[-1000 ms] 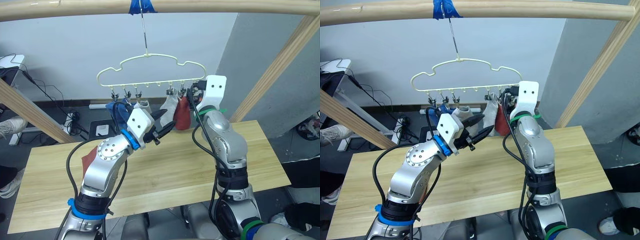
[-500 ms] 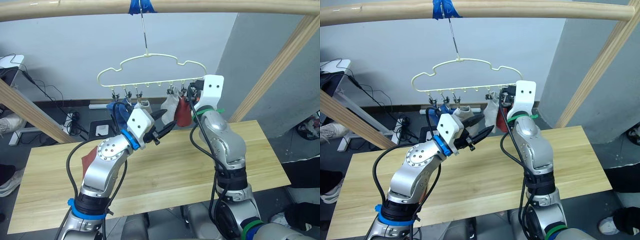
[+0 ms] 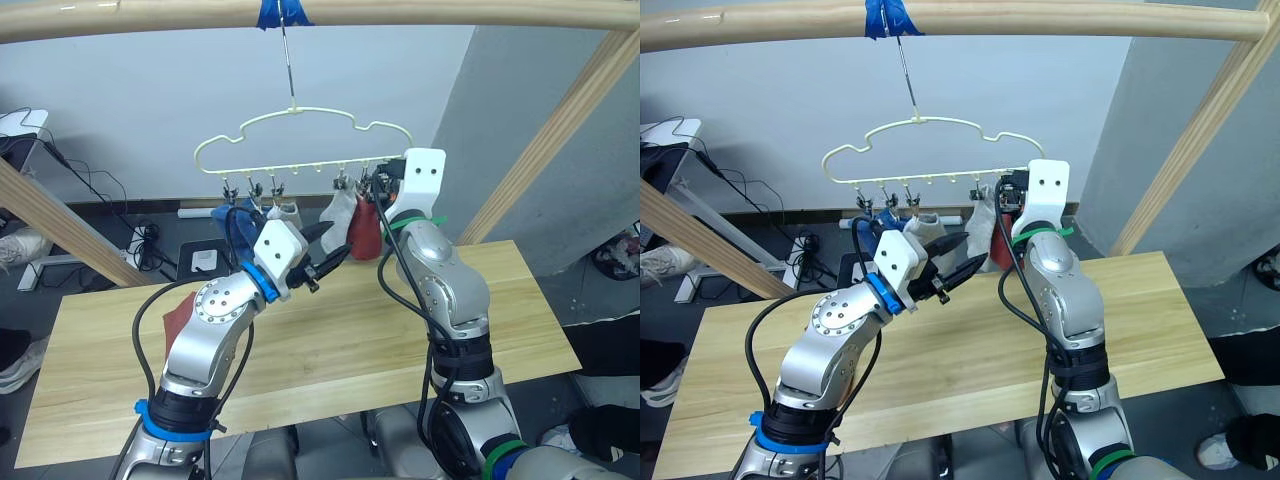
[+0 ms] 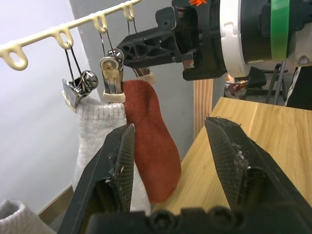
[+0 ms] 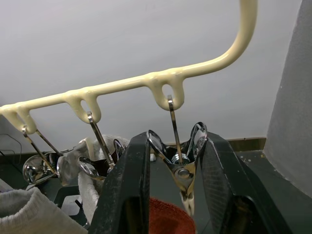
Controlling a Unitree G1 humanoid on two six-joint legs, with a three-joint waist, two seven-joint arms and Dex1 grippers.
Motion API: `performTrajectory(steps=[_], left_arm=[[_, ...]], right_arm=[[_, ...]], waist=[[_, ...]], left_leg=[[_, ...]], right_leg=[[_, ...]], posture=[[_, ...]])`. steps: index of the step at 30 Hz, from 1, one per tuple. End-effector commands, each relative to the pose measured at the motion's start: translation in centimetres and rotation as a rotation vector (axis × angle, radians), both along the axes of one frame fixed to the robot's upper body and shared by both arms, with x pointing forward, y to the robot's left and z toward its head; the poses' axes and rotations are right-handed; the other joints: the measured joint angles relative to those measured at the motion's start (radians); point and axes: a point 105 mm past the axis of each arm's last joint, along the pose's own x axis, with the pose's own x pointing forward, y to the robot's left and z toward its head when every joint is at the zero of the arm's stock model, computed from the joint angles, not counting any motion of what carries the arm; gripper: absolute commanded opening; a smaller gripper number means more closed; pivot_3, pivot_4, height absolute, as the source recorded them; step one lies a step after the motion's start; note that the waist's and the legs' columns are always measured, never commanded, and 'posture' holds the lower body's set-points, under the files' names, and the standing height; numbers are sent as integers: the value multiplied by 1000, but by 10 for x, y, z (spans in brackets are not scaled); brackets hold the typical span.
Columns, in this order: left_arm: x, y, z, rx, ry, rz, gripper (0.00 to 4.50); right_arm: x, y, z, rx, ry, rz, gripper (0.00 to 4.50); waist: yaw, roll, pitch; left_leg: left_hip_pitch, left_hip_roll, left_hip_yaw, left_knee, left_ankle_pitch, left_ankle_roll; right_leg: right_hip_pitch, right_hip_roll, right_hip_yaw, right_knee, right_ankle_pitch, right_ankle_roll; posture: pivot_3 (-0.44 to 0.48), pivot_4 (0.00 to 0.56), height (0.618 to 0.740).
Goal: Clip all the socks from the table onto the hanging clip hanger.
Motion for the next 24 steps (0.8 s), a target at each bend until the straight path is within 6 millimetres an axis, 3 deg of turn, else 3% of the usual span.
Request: performTrajectory(steps=[1,15,19,24], left_arm=[[-4,-1,5,1,-32,-10,2530],[-6,-2,2,4,-26,-14,2530],[-5,-2,2,5,-26,-13,2530],[-5,-2,2,5,-26,-13,2530]], right_arm=[[-5,13,19,37,-65,37,1484],[-6,14,18,30,-81,43,1484],[-5,14,18,23,-79,41,2311],[-4,14,18,16,-78,41,2311]], waist=[[0,0,0],[0,0,0],[0,0,0],[0,0,0]], left_leg=[[0,0,0,0,0,0],[0,0,0,0,0,0],[0,0,0,0,0,0],[0,0,0,0,0,0]], right_leg=[[0,0,0,0,0,0],[0,0,0,0,0,0],[0,0,0,0,0,0],[0,0,0,1,0,0]], posture=[[-199,215,740],[-199,209,740],[-199,209,740],[-199,209,740]])
